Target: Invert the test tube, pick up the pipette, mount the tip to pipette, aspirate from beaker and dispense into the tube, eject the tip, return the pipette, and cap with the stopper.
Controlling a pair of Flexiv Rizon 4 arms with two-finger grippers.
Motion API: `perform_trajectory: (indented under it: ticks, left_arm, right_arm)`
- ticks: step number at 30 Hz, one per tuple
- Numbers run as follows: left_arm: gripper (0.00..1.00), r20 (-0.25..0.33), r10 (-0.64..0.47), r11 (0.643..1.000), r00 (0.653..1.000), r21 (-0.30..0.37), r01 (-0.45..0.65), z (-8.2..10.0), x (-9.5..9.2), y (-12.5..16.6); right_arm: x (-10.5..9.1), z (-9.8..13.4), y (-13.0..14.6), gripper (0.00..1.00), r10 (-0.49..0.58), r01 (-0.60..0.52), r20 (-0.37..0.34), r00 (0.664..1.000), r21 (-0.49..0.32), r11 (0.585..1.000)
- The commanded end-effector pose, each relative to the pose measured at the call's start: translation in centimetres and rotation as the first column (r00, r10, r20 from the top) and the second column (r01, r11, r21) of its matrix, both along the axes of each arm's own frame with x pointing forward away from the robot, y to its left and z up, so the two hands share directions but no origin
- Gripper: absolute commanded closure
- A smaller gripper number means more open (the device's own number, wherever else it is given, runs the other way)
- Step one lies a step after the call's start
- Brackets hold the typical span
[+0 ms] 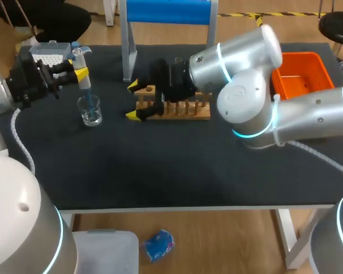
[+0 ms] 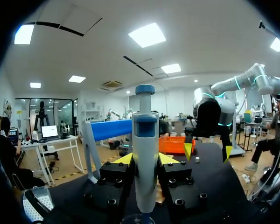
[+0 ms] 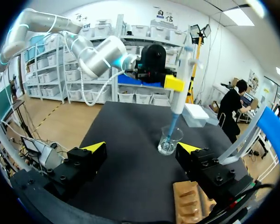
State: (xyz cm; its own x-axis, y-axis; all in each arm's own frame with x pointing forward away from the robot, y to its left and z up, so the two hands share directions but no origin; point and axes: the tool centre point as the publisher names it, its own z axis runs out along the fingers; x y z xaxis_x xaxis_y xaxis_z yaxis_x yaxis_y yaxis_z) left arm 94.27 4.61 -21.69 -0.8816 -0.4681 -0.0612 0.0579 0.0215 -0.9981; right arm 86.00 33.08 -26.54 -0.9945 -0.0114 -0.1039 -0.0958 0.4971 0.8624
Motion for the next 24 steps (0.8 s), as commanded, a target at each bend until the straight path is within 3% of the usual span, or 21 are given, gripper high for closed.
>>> perform_trajectory:
  ticks: [1, 15, 20, 24]
  left_arm:
    - [1.0, 0.002, 0.004, 1.0, 1.0, 0.001, -0.004, 0.0, 0.0, -0.1]
    - [1.0, 0.002, 0.004, 1.0, 1.0, 0.001, -0.004, 0.0, 0.0, -0.1]
    - [1.0, 0.002, 0.004, 1.0, 1.0, 0.001, -0.004, 0.0, 0.0, -0.1]
    - [1.0, 0.002, 0.004, 1.0, 1.0, 0.001, -0.004, 0.0, 0.0, -0.1]
  right_arm:
    - [0.7, 3.6, -2.9, 0.0, 0.089, -0.091, -0.043, 0.995, -0.061, 0.994]
    - [3.1, 9.0, -0.9, 0.0, 0.212, -0.213, -0.021, 0.977, -0.06, 0.975]
    - [4.4, 10.2, 1.2, 0.0, 0.243, -0.244, -0.045, 0.969, -0.018, 0.97]
    - [4.4, 10.2, 1.2, 0.0, 0.243, -0.244, -0.045, 0.969, -0.018, 0.97]
